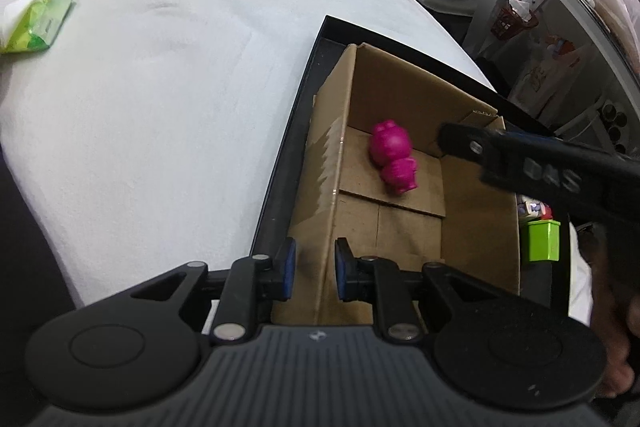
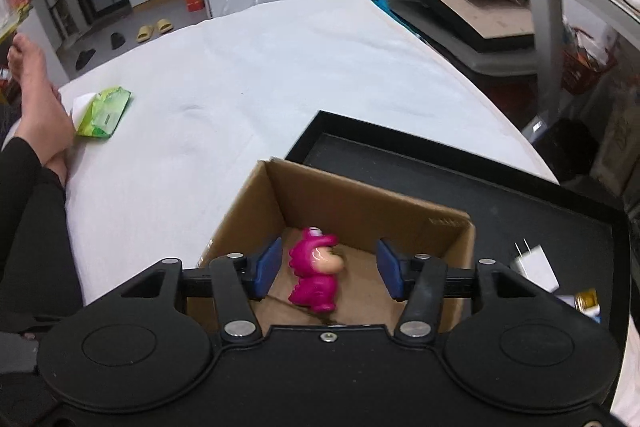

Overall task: Organize rigid objects
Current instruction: 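Carry the magenta figure with the right tool into the cardboard box and release, then move the right tool to the green cube bin and grasp it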

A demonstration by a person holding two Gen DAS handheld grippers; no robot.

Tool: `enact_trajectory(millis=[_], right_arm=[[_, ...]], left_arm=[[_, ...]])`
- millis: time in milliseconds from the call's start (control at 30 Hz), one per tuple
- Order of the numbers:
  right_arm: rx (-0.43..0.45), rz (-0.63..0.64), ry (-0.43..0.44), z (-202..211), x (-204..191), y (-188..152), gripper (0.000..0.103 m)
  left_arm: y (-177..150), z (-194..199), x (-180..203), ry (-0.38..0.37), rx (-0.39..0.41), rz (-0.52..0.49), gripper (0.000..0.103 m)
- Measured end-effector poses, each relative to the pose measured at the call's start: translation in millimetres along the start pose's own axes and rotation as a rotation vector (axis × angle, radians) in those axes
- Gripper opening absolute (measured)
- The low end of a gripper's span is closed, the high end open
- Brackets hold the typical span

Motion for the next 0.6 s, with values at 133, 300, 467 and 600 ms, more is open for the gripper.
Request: enact_trajectory(millis=[133,300,467,600], right_arm=[[0.021,-0.005,-0.019,18.3,7.9,-8.2,0.068],[0.071,-0.051,-0.050,42.6,22.0,-21.8,0.081],[0.077,-0.118,-0.101,52.0,45.5,-38.4,0.087],[0.066,-0.171,-0.135,55.0,67.5,-54.3,0.087]], left_arm=[[-1.0,6.3,4.9,0.018,0.016,-0.026,0.021],[-4.1,12.6,11.3,0.050,0.046,-0.051,0.038],[-7.7,14.1,18.3,0.071,0.048,-0.085,0.049],[-7.7,12.2,21.0,0.107,0.043,-0.104,0.051]])
Point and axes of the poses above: each gripper's, at about its wrist camera, not at the fingertips, and z roughly against the way its jaws point, x to its right, y to its top, the point moved 6 cm from there along -z, roughly the way its jaws point, and after that the axes turned 8 degrees about z, right-handed, at the moved point
